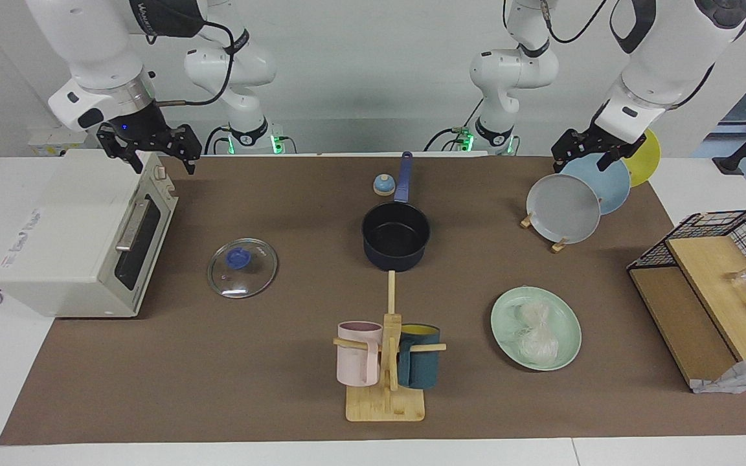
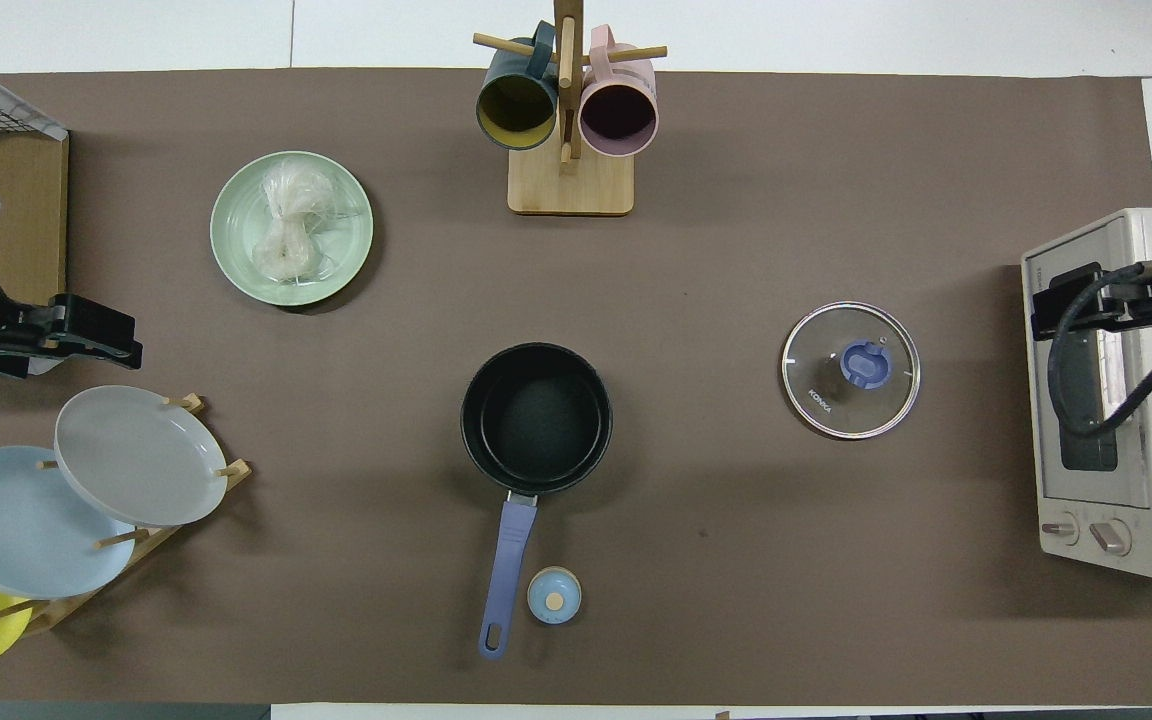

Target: Transfer vermicelli from pot to plate

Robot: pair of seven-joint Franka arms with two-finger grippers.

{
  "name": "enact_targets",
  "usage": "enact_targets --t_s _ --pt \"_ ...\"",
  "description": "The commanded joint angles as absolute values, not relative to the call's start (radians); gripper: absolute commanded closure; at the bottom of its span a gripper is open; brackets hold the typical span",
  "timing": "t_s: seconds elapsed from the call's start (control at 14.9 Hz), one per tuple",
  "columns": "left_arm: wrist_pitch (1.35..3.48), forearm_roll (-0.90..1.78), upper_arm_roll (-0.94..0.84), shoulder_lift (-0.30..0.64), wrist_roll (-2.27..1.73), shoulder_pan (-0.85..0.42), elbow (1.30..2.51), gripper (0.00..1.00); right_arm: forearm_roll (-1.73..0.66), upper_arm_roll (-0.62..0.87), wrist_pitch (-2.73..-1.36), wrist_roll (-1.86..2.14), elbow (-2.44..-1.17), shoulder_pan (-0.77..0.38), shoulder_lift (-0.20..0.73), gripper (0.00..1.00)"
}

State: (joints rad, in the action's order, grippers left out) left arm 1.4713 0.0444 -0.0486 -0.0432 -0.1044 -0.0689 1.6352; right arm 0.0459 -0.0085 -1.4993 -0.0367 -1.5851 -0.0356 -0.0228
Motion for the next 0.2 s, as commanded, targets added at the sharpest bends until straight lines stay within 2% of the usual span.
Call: enact_targets --t_s 0.0,0.13 --pt "1.468 0.015 -0.049 -0.044 -0.112 -0.078 1.624 0.00 0.026 -0.009 -1.499 -0.009 -1.574 -0.026 -0.020 0.00" --pt "1.470 0.017 -0.049 -0.046 -0.110 -0.078 1.624 0.00 0.025 -0.009 -1.499 -0.009 -1.574 -0.026 -0.020 0.00"
